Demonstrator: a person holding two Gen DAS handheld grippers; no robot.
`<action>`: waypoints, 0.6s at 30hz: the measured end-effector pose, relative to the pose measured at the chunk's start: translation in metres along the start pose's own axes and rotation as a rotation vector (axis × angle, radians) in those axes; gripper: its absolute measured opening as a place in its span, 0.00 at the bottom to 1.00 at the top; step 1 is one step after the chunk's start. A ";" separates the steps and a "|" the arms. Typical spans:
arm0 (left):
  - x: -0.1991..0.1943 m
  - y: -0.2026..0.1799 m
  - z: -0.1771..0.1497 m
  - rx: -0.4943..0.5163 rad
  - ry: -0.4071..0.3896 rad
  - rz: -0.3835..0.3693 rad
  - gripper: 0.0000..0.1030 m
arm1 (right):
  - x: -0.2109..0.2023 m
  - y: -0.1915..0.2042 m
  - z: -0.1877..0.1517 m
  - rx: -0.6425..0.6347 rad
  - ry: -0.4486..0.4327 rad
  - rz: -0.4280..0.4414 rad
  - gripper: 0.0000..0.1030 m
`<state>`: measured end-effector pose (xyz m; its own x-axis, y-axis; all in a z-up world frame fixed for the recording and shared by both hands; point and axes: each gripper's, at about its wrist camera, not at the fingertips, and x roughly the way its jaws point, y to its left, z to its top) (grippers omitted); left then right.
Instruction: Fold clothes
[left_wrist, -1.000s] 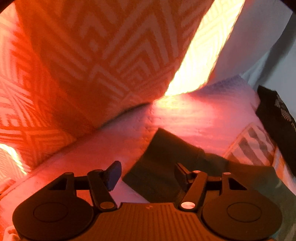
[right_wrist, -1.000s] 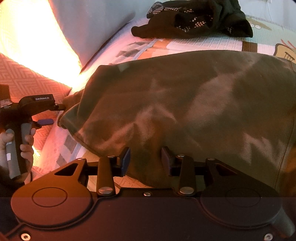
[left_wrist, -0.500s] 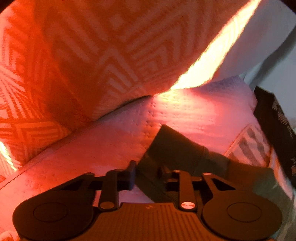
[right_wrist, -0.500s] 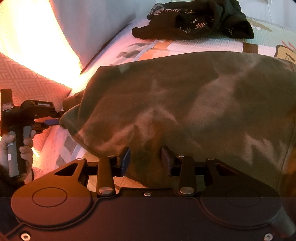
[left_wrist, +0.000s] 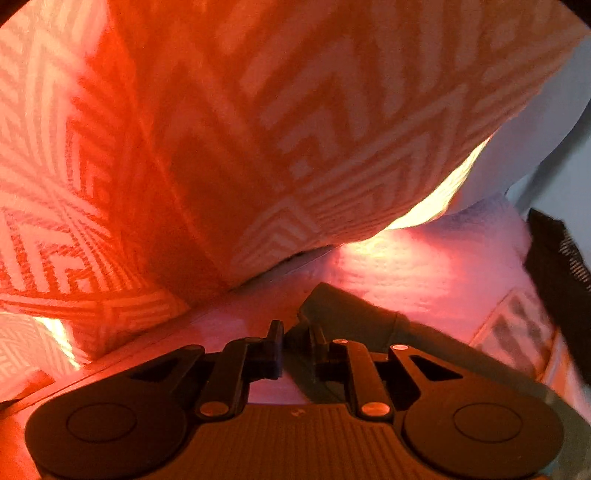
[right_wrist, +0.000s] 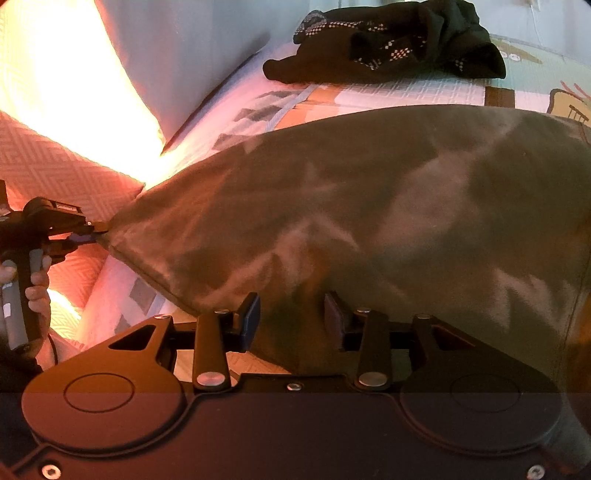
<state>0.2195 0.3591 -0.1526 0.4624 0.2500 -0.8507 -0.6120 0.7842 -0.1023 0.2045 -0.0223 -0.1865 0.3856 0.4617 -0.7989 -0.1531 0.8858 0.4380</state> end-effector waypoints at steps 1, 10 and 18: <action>0.002 -0.001 -0.001 0.007 0.009 0.017 0.16 | 0.000 0.000 0.000 -0.001 0.002 0.000 0.36; -0.004 -0.014 -0.005 0.039 0.001 0.097 0.49 | -0.003 -0.001 0.003 0.031 0.009 -0.008 0.36; -0.038 -0.044 -0.018 0.094 -0.049 0.054 0.71 | -0.040 -0.016 0.008 0.066 -0.038 0.013 0.36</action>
<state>0.2177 0.3050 -0.1249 0.4628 0.3189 -0.8271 -0.5753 0.8179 -0.0065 0.1992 -0.0550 -0.1582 0.4184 0.4703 -0.7770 -0.0985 0.8740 0.4759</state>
